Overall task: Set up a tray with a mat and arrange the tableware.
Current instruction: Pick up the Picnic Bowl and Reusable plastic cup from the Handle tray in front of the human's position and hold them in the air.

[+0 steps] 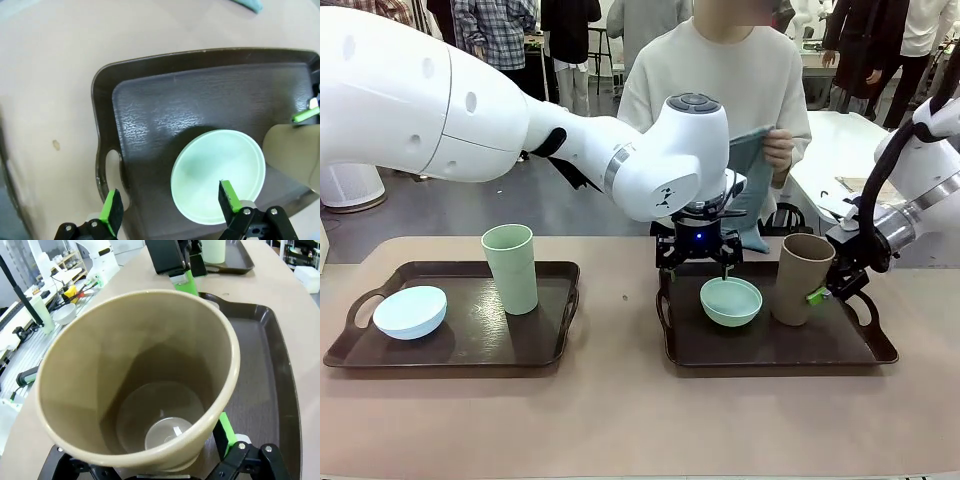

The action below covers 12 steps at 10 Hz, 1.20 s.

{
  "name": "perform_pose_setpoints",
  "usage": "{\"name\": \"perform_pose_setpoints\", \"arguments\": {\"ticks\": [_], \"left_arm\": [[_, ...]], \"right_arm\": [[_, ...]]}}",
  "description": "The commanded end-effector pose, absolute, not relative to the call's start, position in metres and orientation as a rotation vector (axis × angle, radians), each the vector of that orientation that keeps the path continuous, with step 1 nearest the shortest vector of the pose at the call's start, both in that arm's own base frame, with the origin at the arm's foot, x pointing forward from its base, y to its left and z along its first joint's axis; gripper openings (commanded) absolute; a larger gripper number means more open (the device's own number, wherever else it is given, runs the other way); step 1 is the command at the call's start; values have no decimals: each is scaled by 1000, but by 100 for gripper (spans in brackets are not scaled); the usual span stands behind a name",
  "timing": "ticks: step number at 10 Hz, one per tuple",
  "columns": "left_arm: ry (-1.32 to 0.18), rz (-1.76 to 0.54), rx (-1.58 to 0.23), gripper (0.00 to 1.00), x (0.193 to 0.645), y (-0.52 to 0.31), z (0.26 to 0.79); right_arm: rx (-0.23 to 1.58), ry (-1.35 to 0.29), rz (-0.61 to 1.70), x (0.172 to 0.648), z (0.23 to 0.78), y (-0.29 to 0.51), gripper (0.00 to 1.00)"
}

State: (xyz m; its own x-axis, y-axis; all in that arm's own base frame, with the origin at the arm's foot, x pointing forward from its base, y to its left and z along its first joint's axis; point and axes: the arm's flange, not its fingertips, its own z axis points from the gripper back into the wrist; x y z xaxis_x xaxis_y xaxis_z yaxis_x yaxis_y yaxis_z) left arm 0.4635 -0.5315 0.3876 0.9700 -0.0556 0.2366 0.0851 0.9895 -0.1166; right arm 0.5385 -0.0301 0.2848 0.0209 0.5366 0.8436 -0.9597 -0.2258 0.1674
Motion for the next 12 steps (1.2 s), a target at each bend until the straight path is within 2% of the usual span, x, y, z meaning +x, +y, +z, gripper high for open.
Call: {"name": "perform_pose_setpoints", "arguments": {"ticks": [1,6,7,8,9,10,11,12], "left_arm": [[-220,-40,-103,100,467,-540,383],[-134,-47,-79,100,473,-541,349],[-160,-54,-105,100,473,-539,347],[-155,-65,-99,46,474,-540,348],[-158,-65,-111,45,473,-539,351],[-157,-64,-125,0,473,-539,351],[-146,-62,-131,43,474,-539,348],[-135,-54,-134,0,475,-537,346]], "right_arm": [[978,-551,1522,546,281,-25,100],[962,-560,1502,547,280,-24,100],[963,-551,1531,546,280,-24,44],[965,-547,1549,546,281,-25,42],[969,-551,1551,546,280,-25,0],[968,-548,1552,546,280,-25,0],[971,-545,1547,547,280,-25,0],[973,-548,1546,547,280,-26,24]]}}
